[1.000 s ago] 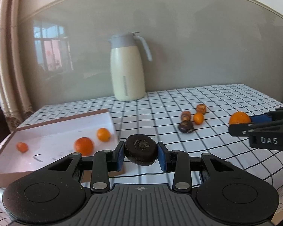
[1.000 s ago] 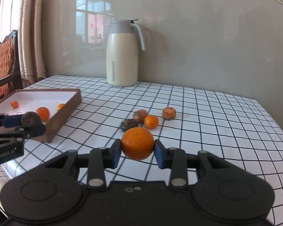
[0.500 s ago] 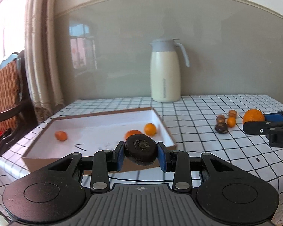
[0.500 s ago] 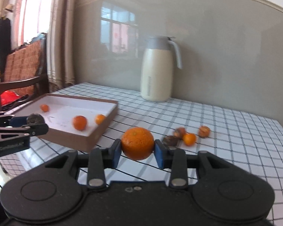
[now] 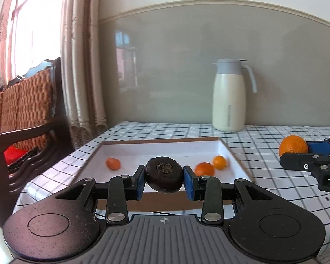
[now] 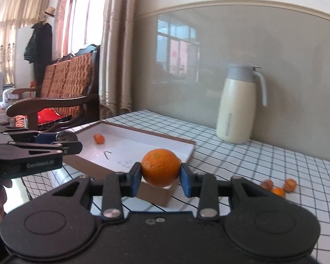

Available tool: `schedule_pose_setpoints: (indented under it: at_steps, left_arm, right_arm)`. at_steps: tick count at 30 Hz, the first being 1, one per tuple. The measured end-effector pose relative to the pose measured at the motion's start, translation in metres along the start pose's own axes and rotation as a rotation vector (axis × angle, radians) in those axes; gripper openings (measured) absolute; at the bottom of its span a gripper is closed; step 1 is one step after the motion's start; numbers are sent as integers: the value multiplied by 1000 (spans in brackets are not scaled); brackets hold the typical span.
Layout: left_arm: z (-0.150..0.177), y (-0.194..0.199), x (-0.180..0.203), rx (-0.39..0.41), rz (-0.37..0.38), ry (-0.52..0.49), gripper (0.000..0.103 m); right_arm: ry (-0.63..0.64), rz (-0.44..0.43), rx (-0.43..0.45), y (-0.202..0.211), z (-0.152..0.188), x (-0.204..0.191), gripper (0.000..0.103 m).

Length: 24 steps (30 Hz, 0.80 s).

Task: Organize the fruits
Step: 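Carry the dark brown fruit in the left gripper over the box while the right carries the orange there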

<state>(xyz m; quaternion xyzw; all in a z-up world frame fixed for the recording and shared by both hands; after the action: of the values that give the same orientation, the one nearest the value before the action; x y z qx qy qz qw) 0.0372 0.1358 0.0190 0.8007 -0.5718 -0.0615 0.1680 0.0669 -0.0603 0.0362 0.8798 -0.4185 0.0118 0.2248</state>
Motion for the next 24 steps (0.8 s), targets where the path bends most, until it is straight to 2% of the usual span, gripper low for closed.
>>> schedule_pose_setpoints:
  at_steps: [10,24]
  left_arm:
    - [-9,-17,-36,25,-63,63,37]
    - [-11,-39,-62,44,-115,102,37]
  right_arm:
    - [31,-31,39,-22,-19,-9,28]
    - [43,-35,48,-46,-27,-12,28]
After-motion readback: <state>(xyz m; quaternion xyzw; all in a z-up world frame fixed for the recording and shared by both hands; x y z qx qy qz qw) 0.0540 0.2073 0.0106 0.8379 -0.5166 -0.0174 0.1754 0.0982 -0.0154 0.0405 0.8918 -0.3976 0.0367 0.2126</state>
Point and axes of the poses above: each gripper's, at about its wrist camera, not at the fingertips, and y roughly against the way its jaws point, x to its right, z to its underside, the point moved 3 cm from there along -y, roughly the way its jaws point, and after that the axes turned 11 degrees about y, right-handed, at the moved point
